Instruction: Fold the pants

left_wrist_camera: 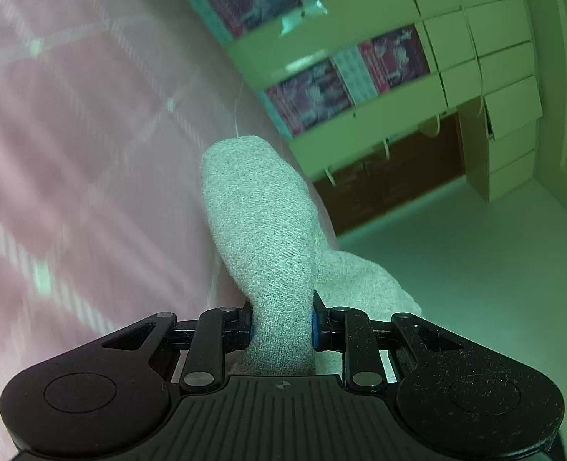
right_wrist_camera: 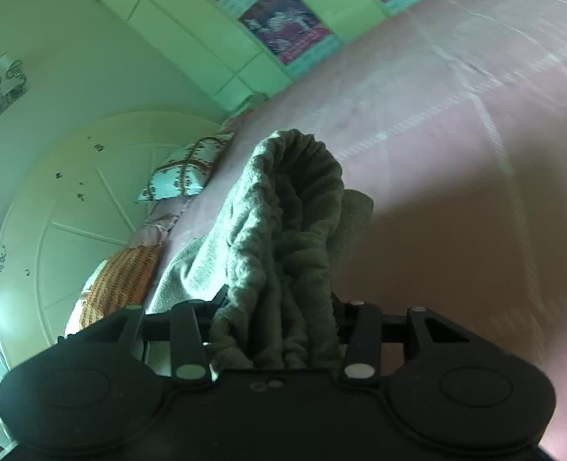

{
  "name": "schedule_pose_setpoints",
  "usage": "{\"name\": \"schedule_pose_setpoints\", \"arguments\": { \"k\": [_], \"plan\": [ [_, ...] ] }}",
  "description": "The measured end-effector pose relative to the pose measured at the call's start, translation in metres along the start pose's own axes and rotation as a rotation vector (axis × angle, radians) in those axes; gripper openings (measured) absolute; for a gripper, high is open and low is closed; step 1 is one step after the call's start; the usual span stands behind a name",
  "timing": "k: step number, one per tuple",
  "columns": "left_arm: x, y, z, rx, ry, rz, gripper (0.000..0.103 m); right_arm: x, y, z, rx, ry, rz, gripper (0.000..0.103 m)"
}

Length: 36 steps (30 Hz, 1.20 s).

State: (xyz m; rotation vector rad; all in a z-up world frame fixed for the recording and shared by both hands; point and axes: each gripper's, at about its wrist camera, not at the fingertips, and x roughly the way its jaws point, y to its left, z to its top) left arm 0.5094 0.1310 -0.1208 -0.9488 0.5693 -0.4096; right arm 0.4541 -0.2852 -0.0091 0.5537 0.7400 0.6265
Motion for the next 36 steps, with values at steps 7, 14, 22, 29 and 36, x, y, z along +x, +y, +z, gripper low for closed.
{"name": "schedule_pose_setpoints", "arguments": {
  "k": [7, 14, 22, 29, 36],
  "plan": [
    [0.007, 0.053, 0.065, 0.026, -0.067, 0.442, 0.059, 0.118, -0.021, 0.029, -0.033, 0.056, -0.335, 0.08],
    [-0.005, 0.01, 0.041, 0.36, -0.1, 0.496, 0.059, 0.079, 0.015, 0.004, -0.173, -0.102, -0.232, 0.076],
    [-0.023, -0.001, 0.024, 0.475, -0.089, 0.625, 0.088, 0.062, 0.008, -0.018, -0.189, -0.021, -0.35, 0.085],
    [-0.11, -0.039, -0.043, 0.529, -0.14, 0.674, 0.103, -0.021, 0.037, -0.054, -0.285, -0.091, -0.369, 0.097],
    [-0.178, -0.097, -0.129, 0.613, -0.169, 0.63, 0.103, -0.094, 0.08, -0.119, -0.32, -0.107, -0.389, 0.097]
  ]
}}
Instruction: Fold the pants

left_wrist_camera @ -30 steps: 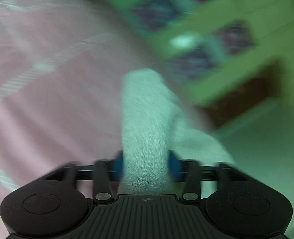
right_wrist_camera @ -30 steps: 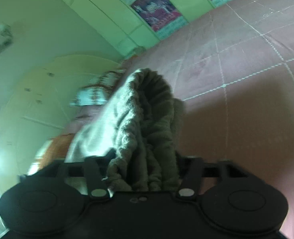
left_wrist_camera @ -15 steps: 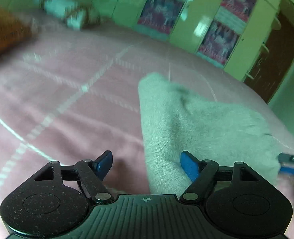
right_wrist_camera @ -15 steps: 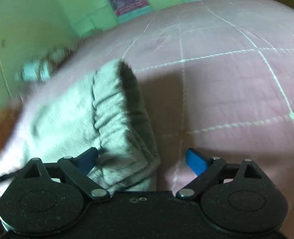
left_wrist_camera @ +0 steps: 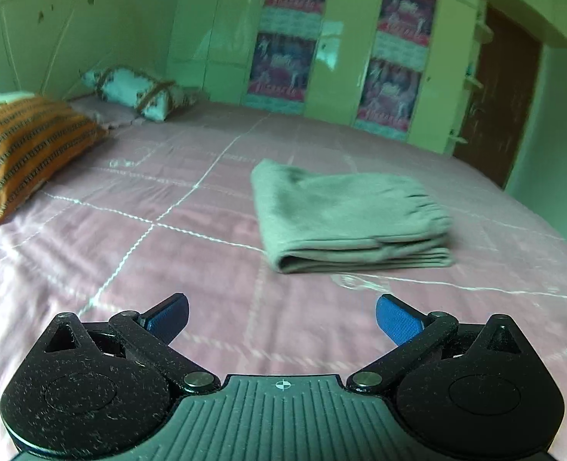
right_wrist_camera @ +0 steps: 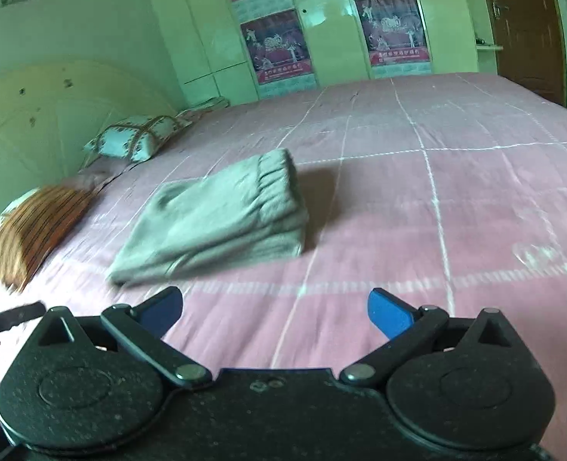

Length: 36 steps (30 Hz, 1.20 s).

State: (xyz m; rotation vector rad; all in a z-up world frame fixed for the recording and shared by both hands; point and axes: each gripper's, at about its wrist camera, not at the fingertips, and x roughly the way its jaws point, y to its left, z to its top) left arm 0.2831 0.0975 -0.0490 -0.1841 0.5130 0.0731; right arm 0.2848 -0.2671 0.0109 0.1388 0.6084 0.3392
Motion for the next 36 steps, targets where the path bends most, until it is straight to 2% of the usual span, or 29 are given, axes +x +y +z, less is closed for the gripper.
{"name": "schedule_pose_setpoints", "arguments": {
  "k": [6, 10, 12, 15, 19, 23, 32, 36],
  "plan": [
    [-0.082, -0.033, -0.027, 0.008, -0.064, -0.031, 0.103, -0.065, 0.03, -0.029, -0.054, -0.023, -0.033, 0.097],
    [-0.131, -0.047, -0.042, 0.0, -0.097, -0.029, 0.103, -0.097, 0.048, -0.045, -0.105, -0.035, -0.009, 0.097],
    [-0.15, -0.051, -0.047, -0.006, -0.102, -0.051, 0.103, -0.111, 0.058, -0.052, -0.131, -0.048, -0.004, 0.097],
    [-0.173, -0.063, -0.055, 0.029, -0.121, -0.046, 0.103, -0.131, 0.064, -0.057, -0.147, -0.077, 0.019, 0.097],
    [-0.19, -0.081, -0.053, 0.044, -0.141, -0.054, 0.103, -0.142, 0.071, -0.049, -0.17, -0.093, 0.003, 0.097],
    [-0.199, -0.094, -0.052, 0.069, -0.147, -0.06, 0.103, -0.152, 0.079, -0.043, -0.165, -0.111, 0.022, 0.097],
    [-0.206, -0.094, -0.051, 0.062, -0.145, -0.055, 0.103, -0.155, 0.095, -0.047, -0.223, -0.118, -0.021, 0.097],
    [-0.207, -0.091, -0.051, 0.046, -0.15, -0.053, 0.103, -0.154, 0.097, -0.049, -0.223, -0.106, -0.008, 0.097]
  ]
}}
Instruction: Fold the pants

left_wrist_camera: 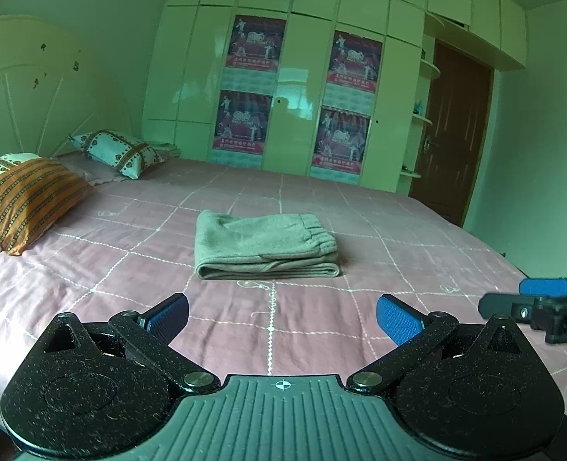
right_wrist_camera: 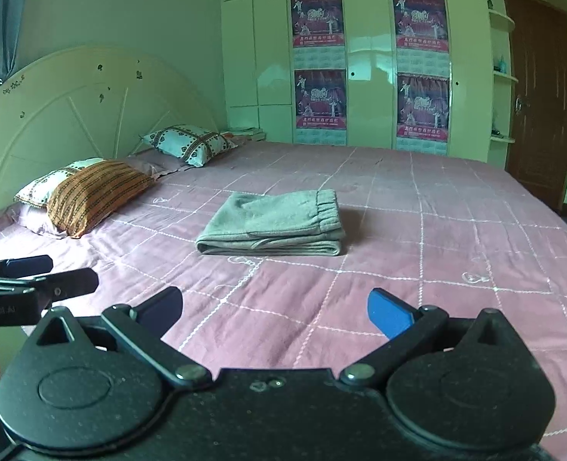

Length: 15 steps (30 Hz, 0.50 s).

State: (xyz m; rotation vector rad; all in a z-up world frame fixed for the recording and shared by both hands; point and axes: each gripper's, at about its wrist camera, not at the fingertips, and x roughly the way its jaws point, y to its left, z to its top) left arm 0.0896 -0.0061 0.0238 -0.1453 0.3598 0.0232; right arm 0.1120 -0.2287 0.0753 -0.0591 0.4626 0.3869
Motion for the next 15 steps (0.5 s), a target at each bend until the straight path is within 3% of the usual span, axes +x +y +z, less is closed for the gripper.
{"name": "schedule_pose_setpoints", "arguments": {
  "k": [15],
  "plan": [
    [0.001, 0.0, 0.0004, 0.002, 0.0, -0.005, 0.103, -0.0011, -0.0009, 0.0007, 0.012, -0.001, -0.007, 0.097]
  ]
}}
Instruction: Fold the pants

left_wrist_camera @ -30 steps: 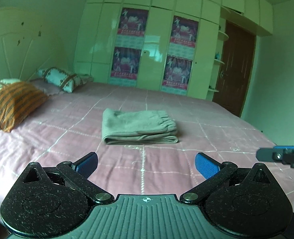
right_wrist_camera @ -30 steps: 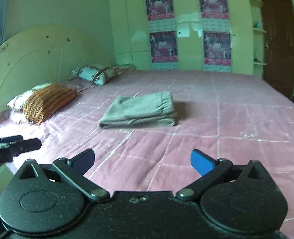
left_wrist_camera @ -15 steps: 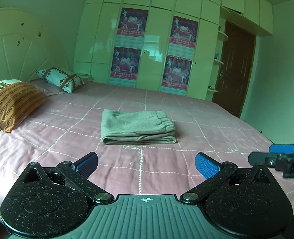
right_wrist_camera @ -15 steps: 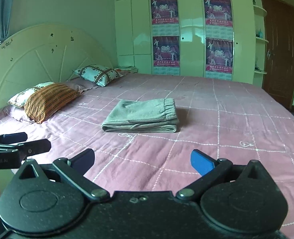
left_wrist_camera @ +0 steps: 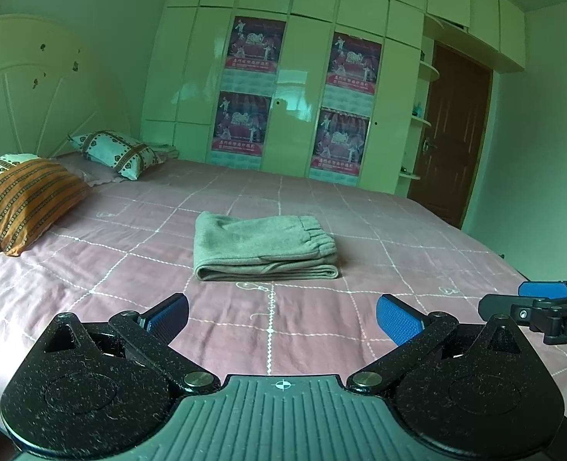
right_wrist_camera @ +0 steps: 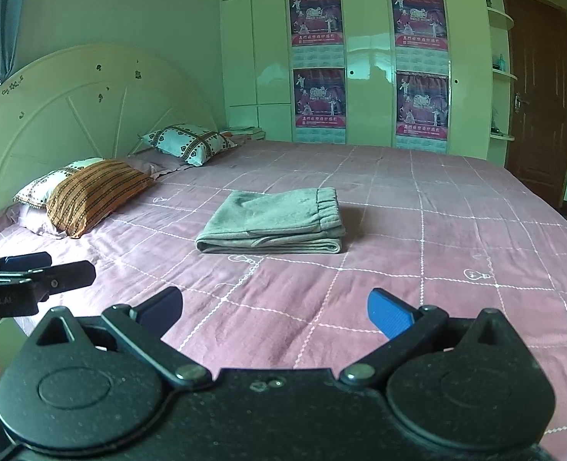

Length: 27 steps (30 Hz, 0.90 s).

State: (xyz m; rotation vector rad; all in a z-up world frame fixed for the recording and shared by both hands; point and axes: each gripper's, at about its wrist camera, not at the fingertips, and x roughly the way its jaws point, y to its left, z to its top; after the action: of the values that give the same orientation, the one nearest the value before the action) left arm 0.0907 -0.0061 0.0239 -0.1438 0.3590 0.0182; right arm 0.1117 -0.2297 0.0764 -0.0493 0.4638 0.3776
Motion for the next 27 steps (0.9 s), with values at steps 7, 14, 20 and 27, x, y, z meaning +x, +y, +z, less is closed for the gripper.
{"name": "schedule_pose_setpoints", "arguments": {
  "k": [7, 14, 20, 27],
  "plan": [
    [-0.0013, -0.0019, 0.0001, 0.003, -0.006, -0.001, 0.103, 0.0003, 0.0014, 0.0007, 0.0, -0.005, -0.001, 0.097],
    [-0.0032, -0.0027, 0.0016, 0.008, -0.018, 0.002, 0.103, 0.0003, 0.0022, 0.001, -0.002, -0.004, -0.005, 0.097],
    [-0.0057, -0.0051, 0.0027, 0.01, -0.021, -0.002, 0.103, -0.0003, 0.0027, 0.001, -0.001, -0.007, -0.003, 0.097],
    [-0.0058, -0.0058, 0.0041, 0.012, -0.026, -0.002, 0.103, -0.0003, 0.0024, 0.0011, -0.003, -0.005, -0.002, 0.097]
  ]
}}
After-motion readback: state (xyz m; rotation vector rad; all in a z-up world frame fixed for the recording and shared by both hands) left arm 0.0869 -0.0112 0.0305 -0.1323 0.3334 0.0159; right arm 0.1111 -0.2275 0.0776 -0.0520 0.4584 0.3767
